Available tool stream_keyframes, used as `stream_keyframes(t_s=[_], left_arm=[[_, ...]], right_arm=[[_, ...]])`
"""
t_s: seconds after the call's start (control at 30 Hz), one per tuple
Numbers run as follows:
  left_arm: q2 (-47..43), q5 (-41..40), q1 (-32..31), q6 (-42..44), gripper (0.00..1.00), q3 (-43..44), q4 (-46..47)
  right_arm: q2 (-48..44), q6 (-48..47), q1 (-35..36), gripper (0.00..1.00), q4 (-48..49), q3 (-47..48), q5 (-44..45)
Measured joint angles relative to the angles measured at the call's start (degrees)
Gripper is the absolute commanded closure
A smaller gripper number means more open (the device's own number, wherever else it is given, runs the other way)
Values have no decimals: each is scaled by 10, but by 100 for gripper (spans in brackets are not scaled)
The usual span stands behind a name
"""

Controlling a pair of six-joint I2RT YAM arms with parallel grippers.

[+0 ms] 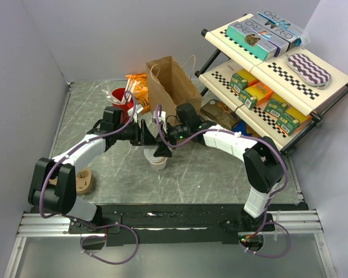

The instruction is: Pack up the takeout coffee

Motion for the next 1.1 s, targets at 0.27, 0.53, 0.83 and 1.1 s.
stream_keyframes(t_s=[0.27, 0.53, 0.83, 1.1], left_arm=[[0, -31, -1, 32, 43, 15, -32], [0, -59, -15, 57, 43, 22, -72], [0, -94, -19, 76, 43, 27, -93], [-1, -75, -21, 67, 44, 26, -78]], right_arm=[[0, 2, 1, 11, 0, 0, 1], [1, 2, 2, 11, 0, 2, 5], [9, 2, 3, 11, -2, 15, 9], [9, 2, 3, 11, -4, 15, 9]])
